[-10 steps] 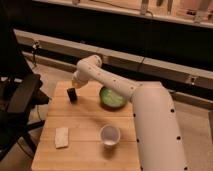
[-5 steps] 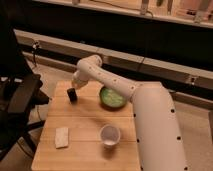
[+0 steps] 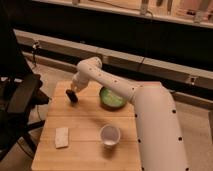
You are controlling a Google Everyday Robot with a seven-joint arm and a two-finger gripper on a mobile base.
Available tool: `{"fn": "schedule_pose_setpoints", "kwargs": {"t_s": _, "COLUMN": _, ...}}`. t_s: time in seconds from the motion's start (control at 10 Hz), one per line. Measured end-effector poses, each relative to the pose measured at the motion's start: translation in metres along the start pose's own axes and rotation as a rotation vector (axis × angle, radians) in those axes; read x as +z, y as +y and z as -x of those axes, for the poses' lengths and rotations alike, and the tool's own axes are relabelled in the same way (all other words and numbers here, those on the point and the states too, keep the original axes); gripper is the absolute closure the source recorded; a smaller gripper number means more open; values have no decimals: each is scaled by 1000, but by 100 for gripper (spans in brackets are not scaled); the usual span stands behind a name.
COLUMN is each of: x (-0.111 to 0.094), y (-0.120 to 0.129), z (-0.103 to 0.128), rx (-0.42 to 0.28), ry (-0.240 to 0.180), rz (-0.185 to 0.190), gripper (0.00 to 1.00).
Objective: Knock the eraser over
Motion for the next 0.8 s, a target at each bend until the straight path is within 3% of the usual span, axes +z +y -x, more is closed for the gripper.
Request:
{"fn": "schedule_pose_setpoints", "kwargs": {"t_s": 0.4, "x": 11, "y": 6, "z": 22, "rx": -31, "ry": -48, "rz": 20, "gripper": 100}}
{"fn": "schedule_pose_setpoints", "kwargs": {"t_s": 0.6, "x": 10, "y": 5, "z": 25, "rx": -39, "ry": -43, "rz": 16, "gripper": 100}}
{"fn": "schedule_pose_setpoints", "kwargs": {"t_s": 0.8, "x": 8, "y": 3, "z": 12, "rx": -22, "ry": -32, "rz": 12, "gripper": 100}}
